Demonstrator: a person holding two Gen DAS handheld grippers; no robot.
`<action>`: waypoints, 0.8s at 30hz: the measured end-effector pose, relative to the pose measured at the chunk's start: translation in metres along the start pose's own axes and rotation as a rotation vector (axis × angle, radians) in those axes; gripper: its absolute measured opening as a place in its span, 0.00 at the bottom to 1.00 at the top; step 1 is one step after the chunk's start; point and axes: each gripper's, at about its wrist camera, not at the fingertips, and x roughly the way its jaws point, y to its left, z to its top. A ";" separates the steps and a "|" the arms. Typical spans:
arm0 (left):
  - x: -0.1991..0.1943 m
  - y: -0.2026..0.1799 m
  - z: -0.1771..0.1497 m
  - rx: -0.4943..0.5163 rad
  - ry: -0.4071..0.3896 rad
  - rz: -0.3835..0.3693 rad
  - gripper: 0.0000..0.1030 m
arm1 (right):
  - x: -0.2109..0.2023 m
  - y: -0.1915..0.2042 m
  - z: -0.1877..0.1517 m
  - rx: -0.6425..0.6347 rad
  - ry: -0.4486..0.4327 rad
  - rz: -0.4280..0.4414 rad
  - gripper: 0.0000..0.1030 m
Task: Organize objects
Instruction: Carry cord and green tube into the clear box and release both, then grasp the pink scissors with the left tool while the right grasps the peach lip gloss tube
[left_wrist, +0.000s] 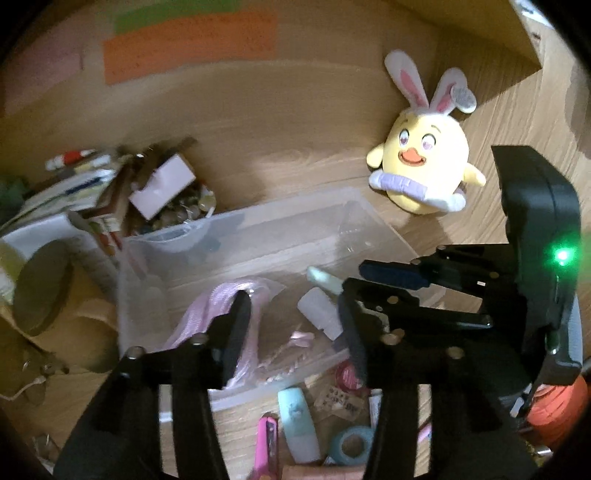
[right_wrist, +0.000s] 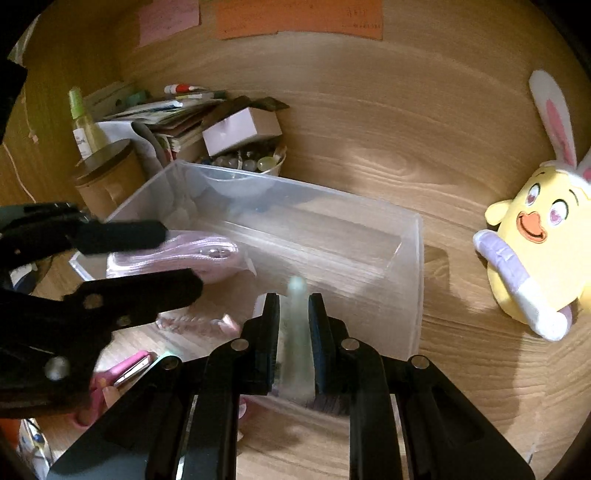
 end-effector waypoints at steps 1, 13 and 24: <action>-0.006 0.001 -0.001 0.001 -0.011 0.013 0.55 | -0.005 0.001 -0.001 -0.002 -0.007 -0.001 0.16; -0.068 0.019 -0.052 0.012 -0.081 0.170 0.93 | -0.071 0.018 -0.027 -0.044 -0.109 0.030 0.40; -0.039 0.032 -0.127 -0.045 0.100 0.138 0.93 | -0.079 0.053 -0.072 -0.076 -0.065 0.122 0.40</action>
